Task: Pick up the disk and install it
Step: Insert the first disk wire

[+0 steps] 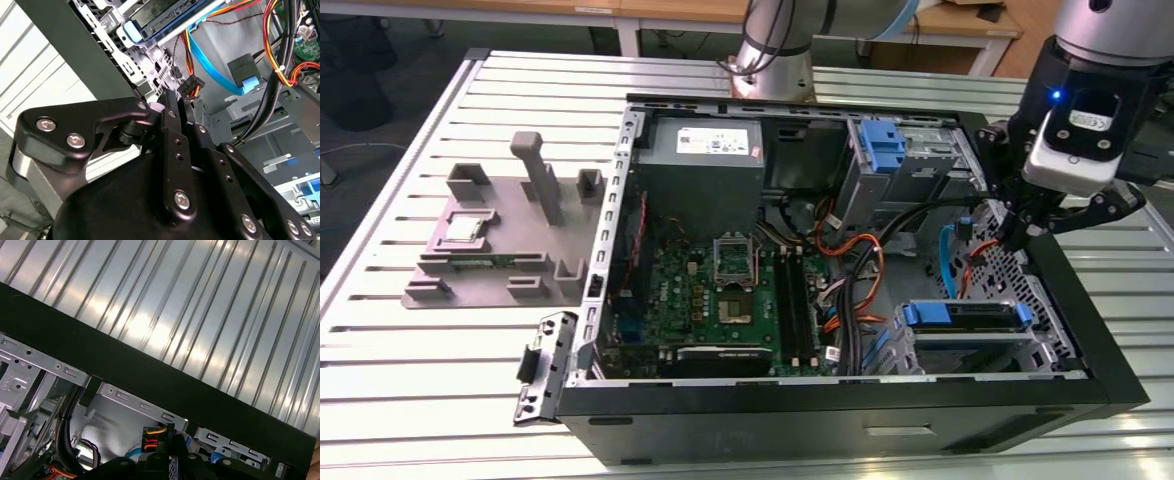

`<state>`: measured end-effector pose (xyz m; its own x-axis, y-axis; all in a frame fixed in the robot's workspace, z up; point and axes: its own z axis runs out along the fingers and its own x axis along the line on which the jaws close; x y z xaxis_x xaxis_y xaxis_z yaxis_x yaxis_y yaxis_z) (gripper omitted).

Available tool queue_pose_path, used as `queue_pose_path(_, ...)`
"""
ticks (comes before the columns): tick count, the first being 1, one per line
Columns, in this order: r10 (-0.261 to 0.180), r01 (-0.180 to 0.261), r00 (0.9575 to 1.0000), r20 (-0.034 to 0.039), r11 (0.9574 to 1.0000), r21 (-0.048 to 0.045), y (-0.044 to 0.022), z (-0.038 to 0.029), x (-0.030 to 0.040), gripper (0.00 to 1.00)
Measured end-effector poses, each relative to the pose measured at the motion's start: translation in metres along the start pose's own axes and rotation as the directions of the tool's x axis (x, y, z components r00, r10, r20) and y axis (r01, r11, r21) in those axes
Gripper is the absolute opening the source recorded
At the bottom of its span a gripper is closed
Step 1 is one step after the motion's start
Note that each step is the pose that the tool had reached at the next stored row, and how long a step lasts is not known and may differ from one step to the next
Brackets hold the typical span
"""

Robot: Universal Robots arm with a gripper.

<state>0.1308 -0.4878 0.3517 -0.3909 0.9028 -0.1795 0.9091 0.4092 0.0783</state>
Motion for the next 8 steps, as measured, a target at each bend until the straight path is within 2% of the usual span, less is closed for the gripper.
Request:
queue_pose_path(5,0.003,-0.003,1.0,0.0084,0.9998,-0.0193,-0.0113,-0.0016,0.0038,0.17)
queue_pose_path(8,0.005,-0.005,0.9999,0.0138,0.9995,-0.0309,-0.0146,-0.0016,0.0032,0.17)
